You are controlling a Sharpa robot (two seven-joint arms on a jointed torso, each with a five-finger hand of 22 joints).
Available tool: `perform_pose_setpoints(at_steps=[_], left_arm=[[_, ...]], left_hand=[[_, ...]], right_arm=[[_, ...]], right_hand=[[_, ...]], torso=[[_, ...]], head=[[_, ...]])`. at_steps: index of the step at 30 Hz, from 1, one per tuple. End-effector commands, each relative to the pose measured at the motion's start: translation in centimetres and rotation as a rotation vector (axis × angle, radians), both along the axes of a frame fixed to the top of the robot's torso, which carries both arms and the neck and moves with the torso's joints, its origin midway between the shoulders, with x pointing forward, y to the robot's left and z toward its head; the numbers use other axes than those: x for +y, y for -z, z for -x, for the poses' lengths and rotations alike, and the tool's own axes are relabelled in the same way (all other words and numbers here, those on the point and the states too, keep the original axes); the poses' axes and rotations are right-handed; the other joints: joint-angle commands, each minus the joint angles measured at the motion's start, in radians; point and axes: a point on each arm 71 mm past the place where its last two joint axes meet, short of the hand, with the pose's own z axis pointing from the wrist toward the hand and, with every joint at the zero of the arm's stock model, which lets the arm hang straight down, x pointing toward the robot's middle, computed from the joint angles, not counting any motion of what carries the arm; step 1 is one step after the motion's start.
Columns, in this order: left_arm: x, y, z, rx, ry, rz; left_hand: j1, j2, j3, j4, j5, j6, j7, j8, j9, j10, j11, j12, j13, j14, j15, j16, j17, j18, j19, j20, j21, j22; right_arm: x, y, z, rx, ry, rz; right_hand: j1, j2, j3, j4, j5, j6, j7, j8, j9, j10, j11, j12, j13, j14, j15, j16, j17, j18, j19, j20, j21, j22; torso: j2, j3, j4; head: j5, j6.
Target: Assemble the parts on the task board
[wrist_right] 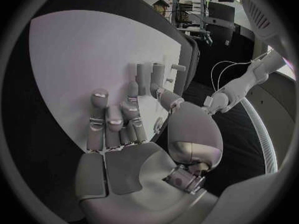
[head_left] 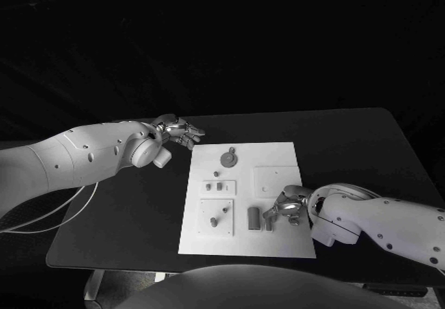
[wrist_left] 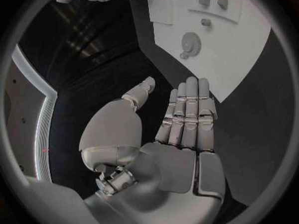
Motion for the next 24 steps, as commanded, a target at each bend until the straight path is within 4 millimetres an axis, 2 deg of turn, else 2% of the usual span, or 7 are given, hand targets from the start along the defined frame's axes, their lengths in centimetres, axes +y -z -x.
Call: perform_pose_setpoints(at_steps=[1,12,18,24], left_arm=[[-0.2,-0.1,0.0,0.0,0.015,0.002],[-0.1,-0.1,0.0,-0.001,0.011,0.001],[-0.2,-0.1,0.0,-0.001,0.013,0.001],[-0.2,-0.1,0.1,-0.001,0.014,0.001]], left_hand=[[-0.001,-0.009,-0.007,0.001,-0.002,-0.007,-0.002,0.004,-0.001,-0.006,0.002,0.005,-0.002,0.002,0.005,-0.004,0.001,0.008,-0.001,0.003,-0.003,0.001],[-0.001,-0.009,-0.007,0.001,-0.002,-0.007,-0.002,0.004,-0.002,-0.006,0.002,0.005,-0.002,0.002,0.005,-0.005,0.002,0.008,-0.001,0.003,-0.004,0.001],[-0.001,-0.009,-0.007,0.001,-0.002,-0.007,-0.002,0.004,-0.002,-0.006,0.002,0.006,-0.002,0.002,0.005,-0.005,0.002,0.008,-0.001,0.003,-0.004,0.002],[-0.001,-0.009,-0.007,0.001,-0.002,-0.007,-0.002,0.004,-0.002,-0.006,0.002,0.006,-0.002,0.002,0.005,-0.005,0.003,0.008,-0.001,0.003,-0.004,0.002]], right_arm=[[-0.5,0.7,0.2,-0.022,-0.011,0.025],[-2.2,0.0,0.5,-0.086,-0.049,0.009],[-2.4,-0.1,0.6,-0.095,-0.051,0.009],[-2.7,-0.3,0.4,-0.122,-0.043,0.008]], right_hand=[[0.01,0.005,-0.001,0.003,-0.001,-0.036,0.034,-0.007,-0.009,-0.01,0.0,0.003,0.001,-0.009,-0.003,0.0,0.002,0.014,-0.005,-0.008,0.002,0.002],[0.051,0.024,-0.011,-0.024,-0.001,-0.017,0.022,0.018,0.003,-0.001,-0.011,0.009,0.0,-0.004,-0.005,0.002,0.003,0.014,-0.003,-0.011,0.007,0.008],[0.059,0.03,-0.014,-0.032,-0.001,-0.013,0.02,0.022,0.005,0.003,-0.013,0.01,-0.001,-0.001,-0.006,0.002,0.003,0.014,-0.001,-0.012,0.008,0.008],[0.064,0.039,-0.016,-0.036,-0.001,-0.008,0.017,0.027,0.006,0.007,-0.016,0.01,-0.002,0.004,-0.006,0.002,0.003,0.014,0.002,-0.013,0.009,0.008]], torso=[[0.0,0.0,-0.0001],[0.0,0.0003,-0.0008],[0.0,0.0003,-0.0018],[0.0,0.0008,0.0001]], head=[[0.0,0.0],[0.001,0.0],[0.0,0.0],[-0.001,0.0]])
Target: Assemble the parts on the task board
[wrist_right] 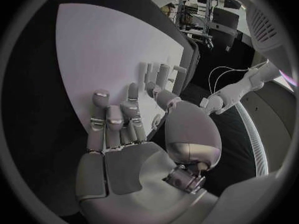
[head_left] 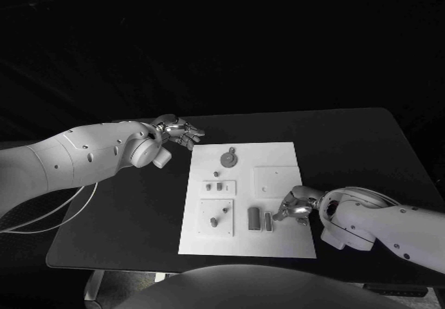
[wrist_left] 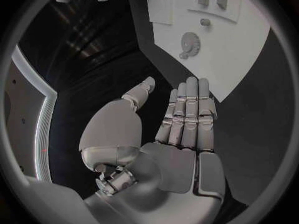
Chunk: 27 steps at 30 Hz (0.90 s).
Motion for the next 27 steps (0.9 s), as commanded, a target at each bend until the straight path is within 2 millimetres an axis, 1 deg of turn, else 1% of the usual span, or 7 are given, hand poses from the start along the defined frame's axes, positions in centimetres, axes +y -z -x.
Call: perform_pose_setpoints(at_steps=[1,7,11,15,22,23,27], left_arm=[[-0.2,-0.1,0.0,-0.002,0.013,0.004],[-0.3,-0.2,-0.1,-0.023,0.012,0.009],[-0.3,-0.5,-0.2,-0.065,0.003,0.027],[-0.4,-0.9,-0.3,-0.108,-0.005,0.069],[-0.5,-1.3,-0.4,-0.151,-0.016,0.144],[-0.5,-1.3,-0.4,-0.153,-0.019,0.156],[-0.7,-1.4,-0.6,-0.154,-0.02,0.199]], left_hand=[[-0.001,-0.009,-0.007,0.001,-0.002,-0.007,-0.002,0.004,-0.002,-0.006,0.002,0.006,-0.001,0.002,0.005,-0.005,0.001,0.015,-0.001,0.003,-0.004,0.001],[-0.001,-0.009,-0.007,0.001,-0.002,-0.006,-0.002,0.005,-0.002,-0.006,0.002,0.006,-0.001,0.003,0.005,-0.005,0.002,0.015,0.0,0.003,-0.004,0.001],[0.003,-0.005,-0.005,-0.001,-0.002,-0.003,-0.004,0.007,-0.001,-0.003,0.001,0.008,0.0,0.004,0.004,-0.006,0.003,0.016,0.001,0.002,-0.004,0.002],[0.012,0.004,-0.001,-0.007,-0.001,0.008,-0.009,0.014,0.001,0.008,-0.004,0.015,0.002,0.001,0.005,-0.012,0.004,0.014,-0.003,0.004,-0.009,0.003],[0.026,0.033,0.011,-0.031,0.0,0.014,-0.018,0.019,0.0,0.015,-0.007,0.017,-0.001,-0.063,0.04,-0.09,-0.021,0.005,-0.069,0.034,-0.06,-0.02],[0.027,0.036,0.012,-0.034,-0.001,0.013,-0.02,0.019,-0.001,0.01,-0.004,0.012,-0.004,-0.076,0.046,-0.105,-0.026,0.004,-0.083,0.04,-0.069,-0.025],[0.025,0.043,0.016,-0.047,-0.001,-0.008,-0.023,0.008,-0.008,-0.021,0.003,-0.015,-0.021,-0.139,0.07,-0.164,-0.045,-0.001,-0.143,0.064,-0.079,-0.05]], right_arm=[[-0.4,0.0,-0.2,-0.043,-0.005,0.004],[-0.4,-0.7,-0.8,-0.094,-0.008,-0.122],[-0.3,-2.4,-2.5,-0.176,-0.008,-0.264],[-0.6,-4.1,-4.9,-0.239,0.023,-0.404],[-2.4,-7.4,-10.9,-0.362,0.142,-0.561],[-2.7,-7.6,-11.7,-0.375,0.169,-0.58],[-3.6,-8.1,-14.5,-0.412,0.254,-0.635]], right_hand=[[0.009,0.01,-0.002,-0.01,-0.001,0.009,0.0,0.006,0.002,0.008,-0.002,0.005,-0.002,0.01,-0.002,0.002,0.0,0.014,0.009,0.0,0.005,0.009],[0.018,0.013,-0.008,-0.03,0.0,-0.009,0.006,-0.002,-0.002,0.012,0.003,0.002,-0.005,0.012,-0.002,-0.002,-0.002,0.014,0.008,0.001,0.001,0.008],[0.026,0.024,-0.012,-0.052,0.0,-0.029,0.015,-0.011,-0.006,0.007,0.011,-0.001,-0.007,0.006,0.0,-0.008,-0.003,0.014,0.001,0.004,-0.004,0.007],[0.031,0.051,-0.018,-0.085,0.0,-0.059,0.027,-0.023,-0.011,-0.016,0.023,-0.014,-0.011,-0.013,0.006,-0.024,-0.007,0.014,-0.02,0.015,-0.018,0.005],[0.027,0.093,-0.011,-0.124,0.001,-0.094,0.044,-0.028,-0.014,-0.074,0.044,-0.115,-0.081,-0.08,0.031,-0.138,-0.055,0.011,-0.103,0.066,-0.106,-0.03],[0.028,0.096,-0.009,-0.126,0.001,-0.1,0.047,-0.03,-0.015,-0.082,0.046,-0.132,-0.094,-0.087,0.034,-0.16,-0.067,0.01,-0.114,0.072,-0.118,-0.035],[0.029,0.113,0.008,-0.127,0.0,-0.14,0.07,-0.042,-0.025,-0.118,0.069,-0.312,-0.229,-0.148,0.066,-0.318,-0.145,-0.004,-0.206,0.114,-0.222,-0.084]], torso=[[0.0,-0.0001,0.0009],[0.0,-0.0012,0.0007],[-0.001,-0.0019,0.0001],[-0.001,-0.0029,0.0009],[-0.007,-0.0067,-0.0009],[-0.009,-0.009,-0.0019],[-0.02,-0.0186,-0.0056]], head=[[-0.001,0.0],[-0.009,0.0],[-0.017,0.0],[-0.034,0.032],[-0.057,0.094],[-0.058,0.1],[-0.069,0.145]])
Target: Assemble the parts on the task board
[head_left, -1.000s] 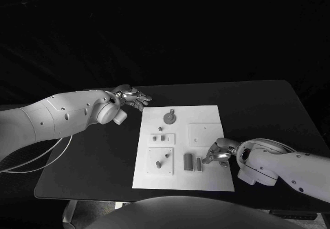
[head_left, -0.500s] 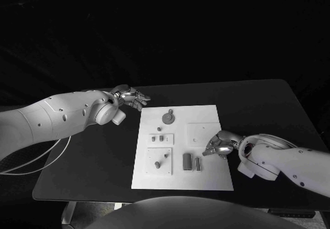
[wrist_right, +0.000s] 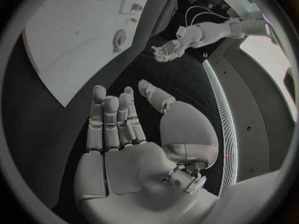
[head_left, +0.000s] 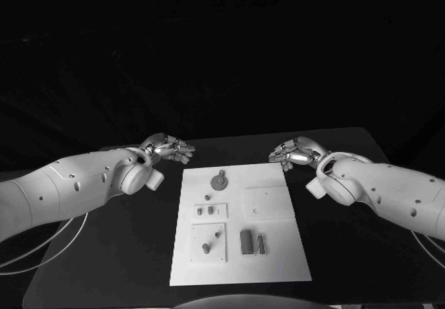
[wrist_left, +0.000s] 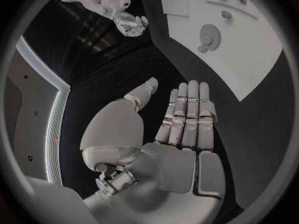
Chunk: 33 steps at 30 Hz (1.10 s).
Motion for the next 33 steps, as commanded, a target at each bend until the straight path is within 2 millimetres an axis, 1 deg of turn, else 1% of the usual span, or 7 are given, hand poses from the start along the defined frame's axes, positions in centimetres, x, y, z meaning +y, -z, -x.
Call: perform_pose_setpoints(at_steps=[1,11,28,29,31,32,33], left_arm=[[-0.3,-0.5,-0.4,-0.041,-0.009,0.094],[0.1,-0.4,-2.1,-0.039,-0.079,0.176],[-0.2,1.3,-2.1,-0.021,-0.071,0.179],[0.1,1.4,-2.1,-0.016,-0.094,0.148],[0.1,1.4,-2.1,-0.018,-0.095,0.149],[0.0,1.4,-2.0,-0.019,-0.096,0.152],[-0.1,1.4,-2.0,-0.022,-0.098,0.155]], left_hand=[[-0.003,0.01,-0.001,-0.01,-0.001,-0.017,0.0,-0.012,-0.005,-0.025,0.001,-0.019,-0.012,-0.036,0.012,-0.032,-0.011,-0.019,-0.034,0.013,-0.004,-0.016],[-0.031,0.006,-0.011,-0.027,-0.002,-0.104,-0.025,-0.053,-0.021,-0.165,-0.006,-0.054,-0.077,-0.185,0.043,-0.144,-0.058,-0.047,-0.196,0.054,-0.004,-0.106],[-0.072,0.01,-0.056,-0.04,-0.002,-0.141,-0.034,-0.054,-0.012,-0.22,-0.012,-0.047,-0.117,-0.208,0.05,-0.167,-0.074,-0.047,-0.218,0.062,0.001,-0.165],[-1.029,0.086,-0.495,0.213,-0.051,-0.846,-0.162,-0.305,-0.493,-1.108,-0.136,-0.114,-0.237,-0.906,-0.103,-0.47,-0.556,-0.047,-0.893,0.0,-0.063,-1.107],[-1.029,0.086,-0.495,0.213,-0.051,-0.846,-0.162,-0.305,-0.493,-1.108,-0.136,-0.114,-0.237,-0.906,-0.103,-0.47,-0.556,-0.047,-0.893,0.0,-0.063,-1.107],[-1.029,0.086,-0.495,0.213,-0.051,-0.846,-0.162,-0.305,-0.493,-1.108,-0.136,-0.114,-0.237,-0.906,-0.103,-0.47,-0.556,-0.047,-0.893,0.0,-0.063,-1.107],[-1.029,0.086,-0.495,0.213,-0.051,-0.846,-0.162,-0.305,-0.493,-1.108,-0.136,-0.114,-0.237,-0.906,-0.103,-0.47,-0.556,-0.047,-0.893,0.0,-0.063,-1.107]], right_arm=[[-0.4,-0.5,-1.5,-0.037,0.033,-0.153],[-0.6,0.8,-4.3,-0.014,0.096,-0.248],[0.1,3.9,-3.2,0.065,0.088,-0.312],[-0.4,4.0,-3.3,0.059,0.121,-0.269],[-0.3,4.0,-3.3,0.057,0.122,-0.272],[-0.3,4.0,-3.2,0.055,0.124,-0.275],[-0.3,3.9,-3.2,0.053,0.126,-0.279]], right_hand=[[0.0,0.014,0.011,0.002,0.0,-0.029,0.017,-0.01,-0.009,-0.015,0.02,-0.127,-0.097,-0.039,0.024,-0.108,-0.052,-0.009,-0.057,0.024,-0.065,-0.032],[-0.011,0.052,0.015,0.009,0.0,-0.139,0.031,-0.029,-0.056,-0.019,0.117,-0.636,-0.474,-0.135,0.171,-0.659,-0.272,-0.064,-0.309,0.101,-0.312,-0.144],[-0.034,0.08,-0.089,0.018,0.001,-0.184,0.038,-0.041,-0.096,0.026,0.124,-0.827,-0.615,-0.168,0.193,-0.857,-0.296,-0.1,-0.43,0.128,-0.437,-0.174],[-0.958,0.102,-0.666,0.271,-0.105,-0.913,-0.141,-0.364,-0.534,-0.883,-0.035,-1.14,-0.733,-0.93,0.05,-1.366,-0.664,-0.249,-0.875,-0.094,-0.769,-0.493],[-0.958,0.102,-0.666,0.271,-0.105,-0.913,-0.141,-0.364,-0.534,-0.883,-0.035,-1.14,-0.733,-0.93,0.05,-1.366,-0.664,-0.249,-0.875,-0.094,-0.769,-0.521],[-0.958,0.102,-0.666,0.271,-0.105,-0.913,-0.141,-0.364,-0.534,-0.883,-0.035,-1.14,-0.733,-0.93,0.05,-1.366,-0.664,-0.249,-0.875,-0.094,-0.769,-1.241],[-0.958,0.102,-0.666,0.271,-0.105,-0.913,-0.141,-0.364,-0.534,-0.883,-0.035,-1.14,-0.733,-0.93,0.05,-1.366,-0.664,-0.249,-0.875,-0.094,-0.769,-1.241]], torso=[[-0.013,-0.0109,-0.0044],[-0.033,-0.0245,-0.0061],[-0.056,-0.0101,-0.0122],[-0.051,-0.0162,-0.0114],[-0.053,-0.0181,-0.0104],[-0.054,-0.0206,-0.009],[-0.057,-0.024,-0.0072]], head=[[-0.01,0.045],[-0.015,0.121],[0.016,0.146],[0.012,0.146],[0.01,0.147],[0.008,0.148],[0.004,0.148]])
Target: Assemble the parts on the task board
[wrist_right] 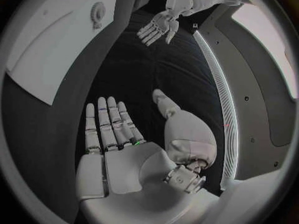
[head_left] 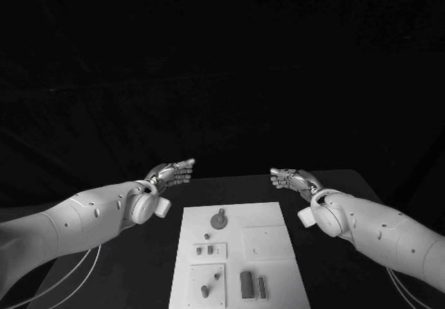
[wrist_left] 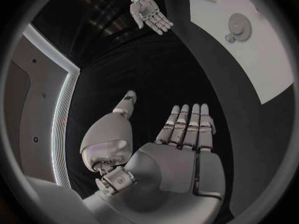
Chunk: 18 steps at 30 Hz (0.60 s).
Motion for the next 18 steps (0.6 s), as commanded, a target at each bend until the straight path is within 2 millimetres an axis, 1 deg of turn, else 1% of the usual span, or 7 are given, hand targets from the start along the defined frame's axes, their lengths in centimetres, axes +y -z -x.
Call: perform_pose_setpoints(at_steps=[1,3,6,7,9,11,18], left_arm=[[-0.6,-0.1,0.3,-0.014,-0.009,0.012],[-1.0,-0.1,0.6,-0.023,-0.017,0.023],[-1.9,-0.2,1.2,-0.042,-0.035,0.044],[-2.4,-0.3,1.6,-0.054,-0.046,0.057],[-3.2,-0.5,2.3,-0.071,-0.064,0.075],[-4.1,-0.8,3.1,-0.091,-0.086,0.096],[-7.2,-2.4,6.4,-0.157,-0.168,0.162]], left_hand=[[-0.618,0.05,-0.284,0.165,-0.033,-0.459,-0.084,-0.164,-0.312,-0.577,-0.081,-0.045,-0.078,-0.454,-0.101,-0.197,-0.312,-0.015,-0.439,-0.04,-0.042,-0.609],[-0.618,0.05,-0.284,0.165,-0.033,-0.459,-0.084,-0.164,-0.312,-0.577,-0.081,-0.045,-0.078,-0.454,-0.101,-0.197,-0.312,-0.015,-0.439,-0.04,-0.042,-0.609],[-0.618,0.05,-0.284,0.165,-0.033,-0.459,-0.084,-0.164,-0.312,-0.577,-0.081,-0.045,-0.078,-0.454,-0.101,-0.197,-0.312,-0.015,-0.439,-0.04,-0.042,-0.609],[-0.618,0.05,-0.284,0.165,-0.033,-0.459,-0.084,-0.164,-0.312,-0.577,-0.081,-0.045,-0.078,-0.454,-0.101,-0.197,-0.312,-0.015,-0.439,-0.04,-0.042,-0.609],[-0.618,0.05,-0.284,0.165,-0.033,-0.459,-0.084,-0.164,-0.312,-0.577,-0.081,-0.045,-0.078,-0.454,-0.101,-0.197,-0.312,-0.015,-0.439,-0.04,-0.042,-0.609],[-0.618,0.05,-0.284,0.165,-0.033,-0.459,-0.084,-0.164,-0.312,-0.577,-0.081,-0.045,-0.078,-0.454,-0.101,-0.197,-0.312,-0.015,-0.439,-0.04,-0.042,-0.609],[-0.618,0.05,-0.284,0.165,-0.033,-0.459,-0.084,-0.164,-0.312,-0.577,-0.081,-0.045,-0.078,-0.454,-0.101,-0.197,-0.312,-0.015,-0.439,-0.04,-0.042,-0.609]], right_arm=[[0.2,-0.2,0.2,-0.012,0.01,-0.016],[0.4,-0.4,0.4,-0.021,0.02,-0.031],[0.7,-0.8,0.9,-0.039,0.04,-0.061],[1.0,-1.0,1.2,-0.049,0.053,-0.079],[1.3,-1.4,1.7,-0.062,0.073,-0.106],[1.6,-1.9,2.3,-0.077,0.097,-0.137],[2.8,-3.8,5.3,-0.111,0.198,-0.242]], right_hand=[[-0.601,0.016,-0.374,0.164,-0.069,-0.473,-0.119,-0.21,-0.284,-0.591,-0.104,-0.202,-0.076,-0.495,-0.096,-0.329,-0.238,-0.098,-0.289,-0.146,-0.214,-0.912],[-0.601,0.016,-0.374,0.164,-0.069,-0.473,-0.119,-0.21,-0.284,-0.591,-0.104,-0.202,-0.076,-0.495,-0.096,-0.329,-0.238,-0.098,-0.289,-0.146,-0.214,-0.912],[-0.601,0.016,-0.374,0.164,-0.069,-0.473,-0.119,-0.21,-0.284,-0.591,-0.104,-0.202,-0.076,-0.495,-0.096,-0.329,-0.238,-0.098,-0.289,-0.146,-0.214,-0.912],[-0.601,0.016,-0.374,0.164,-0.069,-0.473,-0.119,-0.21,-0.284,-0.591,-0.104,-0.202,-0.076,-0.495,-0.096,-0.329,-0.238,-0.098,-0.289,-0.146,-0.214,-0.912],[-0.601,0.016,-0.374,0.164,-0.069,-0.473,-0.119,-0.21,-0.284,-0.591,-0.104,-0.202,-0.076,-0.495,-0.096,-0.329,-0.238,-0.098,-0.289,-0.146,-0.214,-0.912],[-0.601,0.016,-0.374,0.164,-0.069,-0.473,-0.119,-0.21,-0.284,-0.591,-0.104,-0.202,-0.076,-0.495,-0.096,-0.329,-0.238,-0.098,-0.289,-0.146,-0.214,-0.912],[-0.601,0.016,-0.374,0.164,-0.069,-0.473,-0.119,-0.21,-0.284,-0.591,-0.104,-0.202,-0.076,-0.495,-0.096,-0.329,-0.238,-0.098,-0.289,-0.146,-0.214,-0.912]], torso=[[-0.01,-0.015,0.0077],[-0.019,-0.0275,0.0144],[-0.035,-0.0494,0.0262],[-0.041,-0.0575,0.0306],[-0.047,-0.0648,0.0345],[-0.049,-0.0684,0.0365],[-0.05,-0.0686,0.0366]], head=[[-0.014,0.004],[-0.026,0.007],[-0.046,0.012],[-0.054,0.014],[-0.061,0.016],[-0.065,0.017],[-0.065,0.017]])
